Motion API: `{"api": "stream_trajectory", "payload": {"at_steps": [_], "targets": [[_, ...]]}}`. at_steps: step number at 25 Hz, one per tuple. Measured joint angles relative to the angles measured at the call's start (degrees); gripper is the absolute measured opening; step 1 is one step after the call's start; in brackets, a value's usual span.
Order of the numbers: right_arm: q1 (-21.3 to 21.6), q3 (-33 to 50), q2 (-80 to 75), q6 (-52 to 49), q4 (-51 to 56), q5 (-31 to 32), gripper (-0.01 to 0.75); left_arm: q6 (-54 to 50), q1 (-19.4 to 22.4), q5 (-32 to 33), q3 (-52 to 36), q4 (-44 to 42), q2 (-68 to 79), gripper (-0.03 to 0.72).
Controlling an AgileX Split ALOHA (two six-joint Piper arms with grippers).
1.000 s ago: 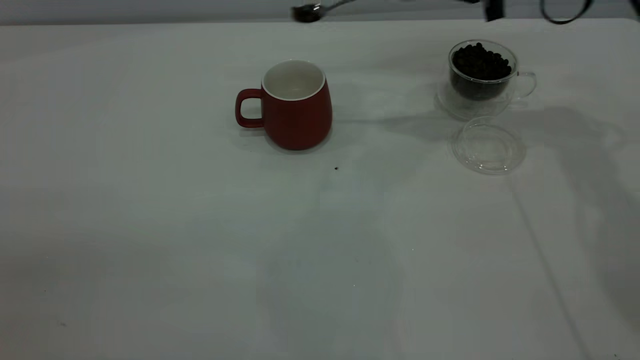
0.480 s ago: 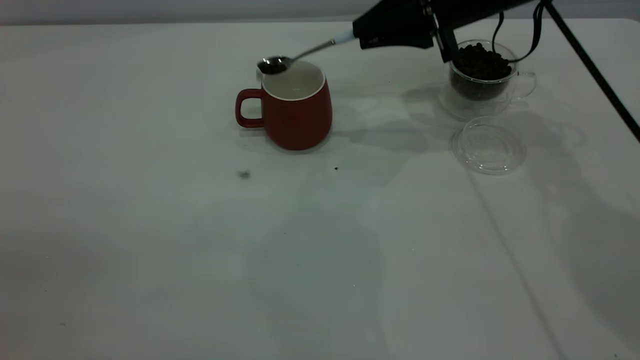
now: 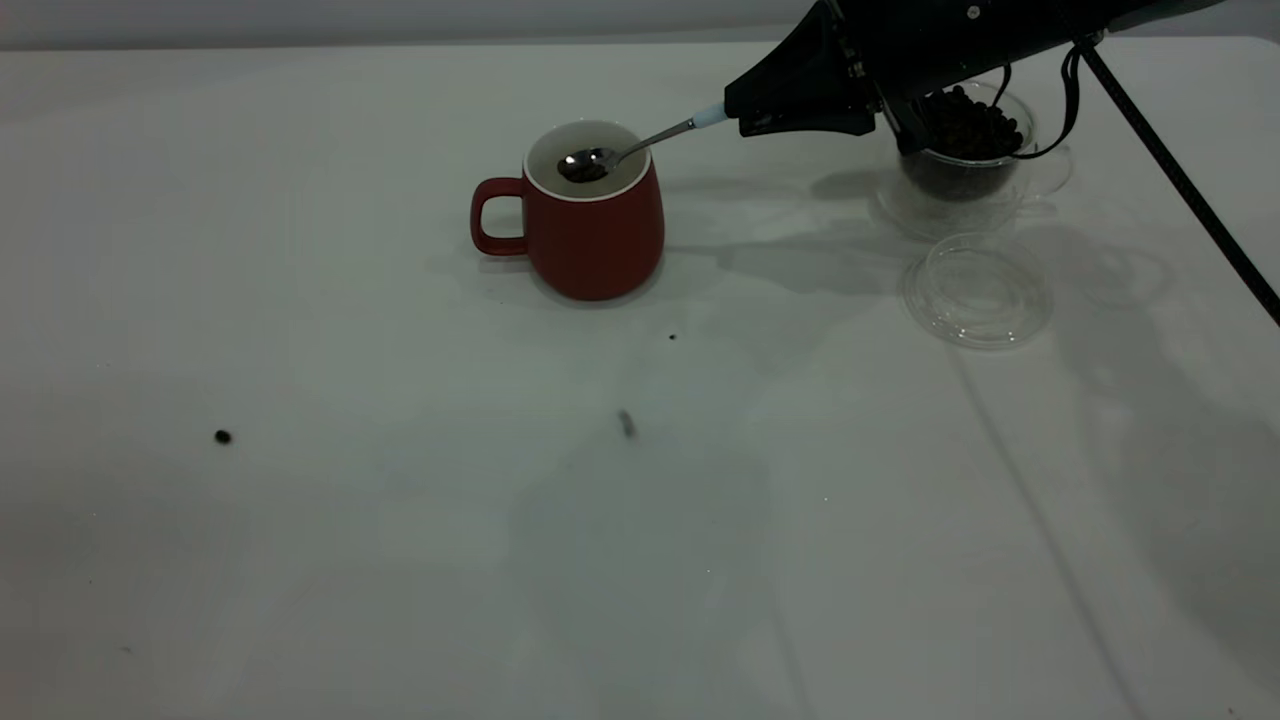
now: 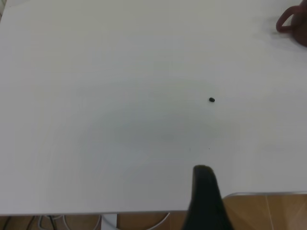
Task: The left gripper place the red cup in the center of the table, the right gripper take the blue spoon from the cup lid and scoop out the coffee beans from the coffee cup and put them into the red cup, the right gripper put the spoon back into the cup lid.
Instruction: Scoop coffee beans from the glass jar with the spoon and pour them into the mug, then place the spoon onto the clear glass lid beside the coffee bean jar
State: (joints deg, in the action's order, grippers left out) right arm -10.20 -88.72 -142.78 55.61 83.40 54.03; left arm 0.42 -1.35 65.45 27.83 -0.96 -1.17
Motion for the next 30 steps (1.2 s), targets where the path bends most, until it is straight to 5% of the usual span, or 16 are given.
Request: {"api": "stream_trajectory", "payload": {"at_steps": [15,30], "targets": [[0.09,0.0,4.33,20.57,-3.09,-3.96,0.107,0.05,0.0,0.0,0.0,0.0,0.0,0.587],[-0.05,0.06,21.66,10.79,-31.05,-0.57,0.106,0.05,0.0,0.0,0.0,0.0,0.0,0.587]]}}
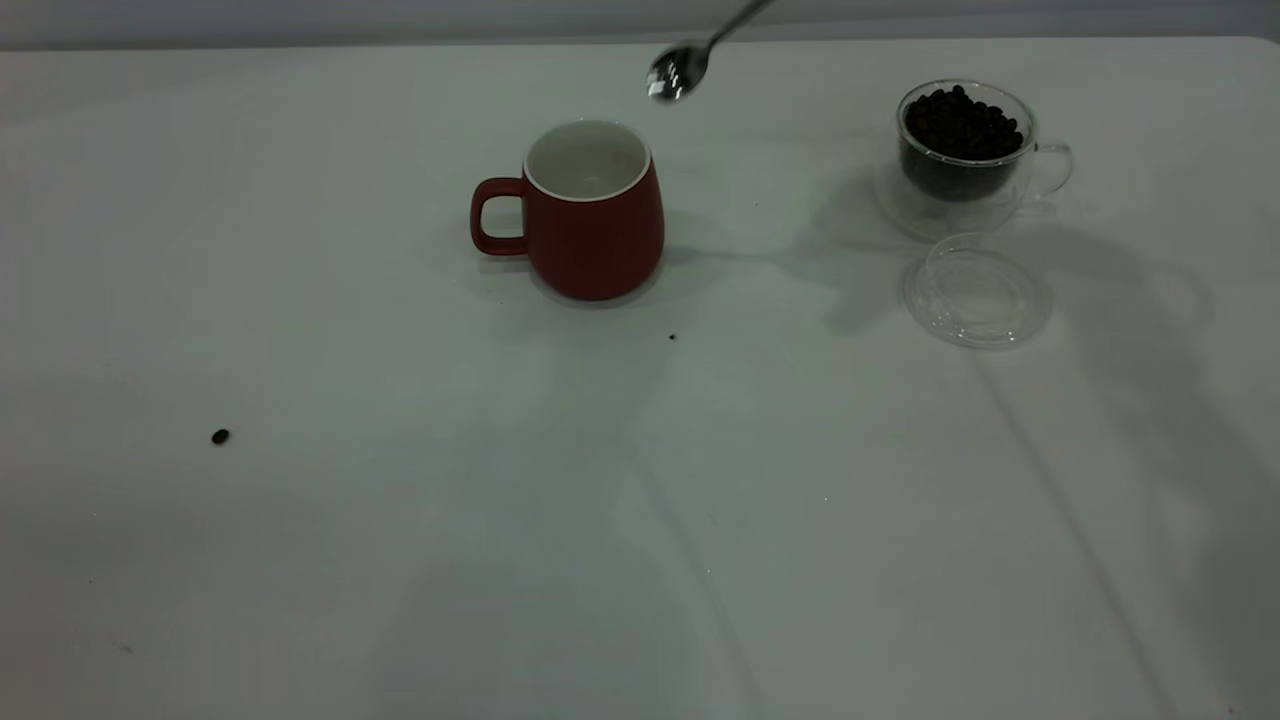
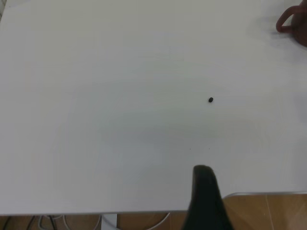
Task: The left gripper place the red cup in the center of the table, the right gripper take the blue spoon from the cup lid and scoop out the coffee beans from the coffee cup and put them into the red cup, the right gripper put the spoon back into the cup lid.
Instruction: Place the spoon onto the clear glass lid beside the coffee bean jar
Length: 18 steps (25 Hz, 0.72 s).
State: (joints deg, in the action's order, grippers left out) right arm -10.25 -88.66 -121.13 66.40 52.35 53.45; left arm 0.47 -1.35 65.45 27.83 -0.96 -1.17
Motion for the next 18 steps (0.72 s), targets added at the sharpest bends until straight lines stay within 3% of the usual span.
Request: {"api": "stream_trajectory", "payload": {"at_steps": [5,10,15,18], "targets": [[2.11,0.0,9.21,-6.97,-10.37,4.44,0.106,0.0,0.0,0.0,0.0,0.0,0.0,0.587],[11.23,4.74,15.15,-13.83,-11.75,5.93,0.106,0.0,0.0,0.0,0.0,0.0,0.0,0.587],[20.87,19.64,15.99,-12.39,-6.07,-0.26,0.106,0.0,0.0,0.0,0.0,0.0,0.0,0.587],[25.48,27.12,14.38,-8.3,3.04,-7.04,0.106,-0.06,0.0,0.0,0.0,0.0,0.0,0.587]]}}
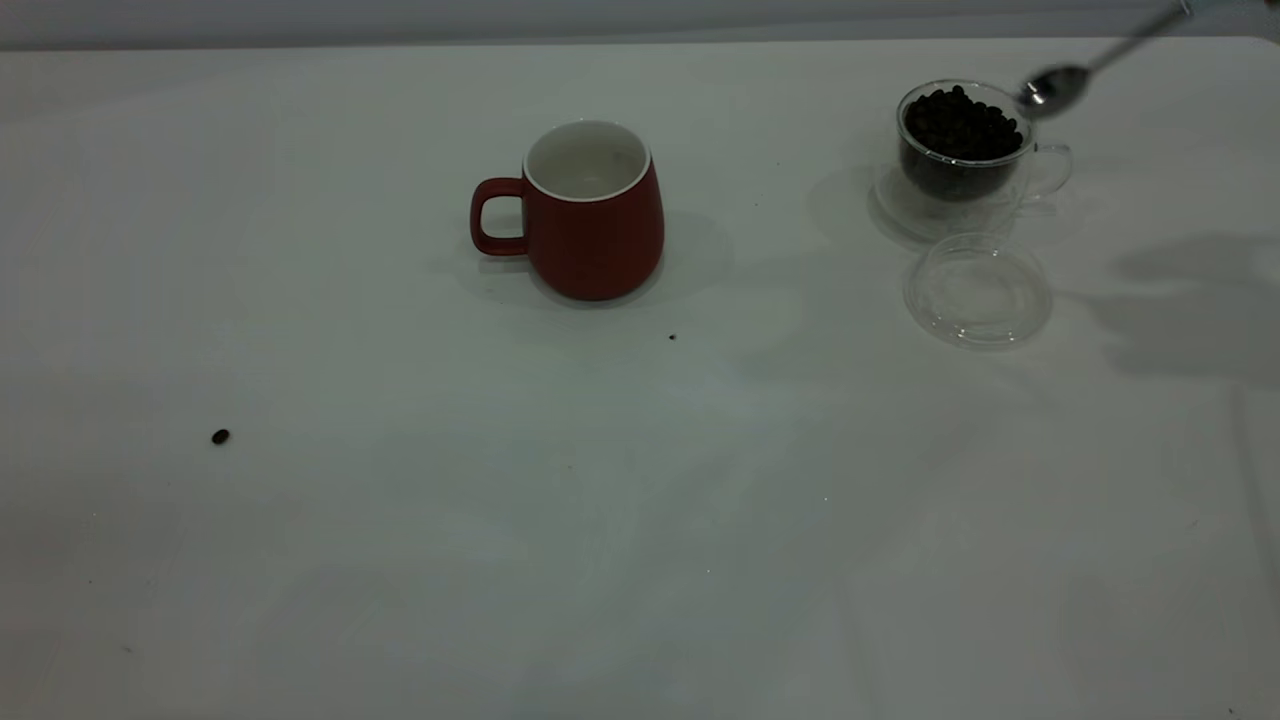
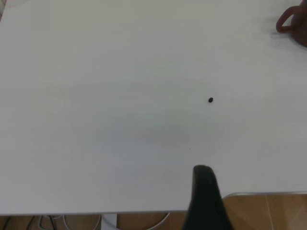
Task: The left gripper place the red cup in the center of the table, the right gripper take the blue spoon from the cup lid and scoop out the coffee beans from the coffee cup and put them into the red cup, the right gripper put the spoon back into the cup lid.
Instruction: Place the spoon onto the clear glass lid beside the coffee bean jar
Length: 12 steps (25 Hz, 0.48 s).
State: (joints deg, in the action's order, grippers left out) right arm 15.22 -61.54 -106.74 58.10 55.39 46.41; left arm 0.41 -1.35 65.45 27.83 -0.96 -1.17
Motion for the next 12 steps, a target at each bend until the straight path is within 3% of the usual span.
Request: {"api": "stream_trajectory", "payload": {"at_steps": [3,12], "targets": [[2.92,3.21,-3.59,3.73,7.53,-3.23,0.106,0.0,0.0,0.0,0.0,0.0,0.0,0.587],[3.61,3.75,-13.86,12.71,17.26,0.25,0.106,0.0,0.0,0.0,0.0,0.0,0.0,0.587]]}}
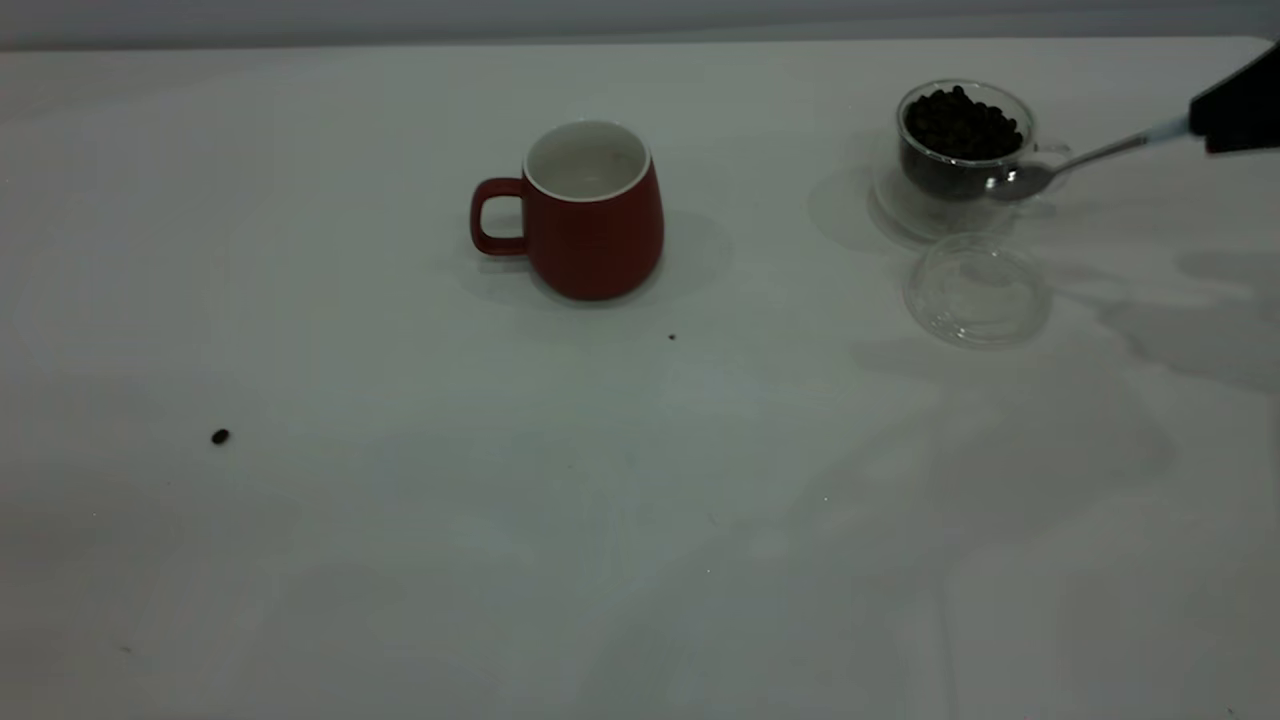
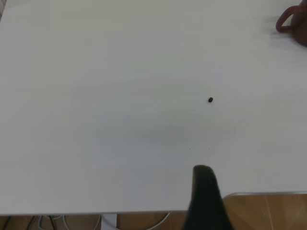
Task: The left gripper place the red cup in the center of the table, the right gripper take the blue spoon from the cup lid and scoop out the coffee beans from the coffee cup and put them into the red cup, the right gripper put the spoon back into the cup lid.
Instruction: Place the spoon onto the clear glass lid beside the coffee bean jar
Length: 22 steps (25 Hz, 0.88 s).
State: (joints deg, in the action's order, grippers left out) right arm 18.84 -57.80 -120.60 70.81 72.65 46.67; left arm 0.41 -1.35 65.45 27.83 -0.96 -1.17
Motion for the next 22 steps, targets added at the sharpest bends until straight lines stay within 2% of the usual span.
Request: {"api": "stream_trajectory", "payload": {"at_steps": [15,22], "targets": [[0.0,0.0,-13.66,6.18,10.36,0.27,0.106,0.0,0.0,0.0,0.0,0.0,0.0,0.587],[0.0,-0.05,-17.28,6.28,15.34,2.91,0.106,0.0,0.0,0.0,0.0,0.0,0.0,0.587]]}}
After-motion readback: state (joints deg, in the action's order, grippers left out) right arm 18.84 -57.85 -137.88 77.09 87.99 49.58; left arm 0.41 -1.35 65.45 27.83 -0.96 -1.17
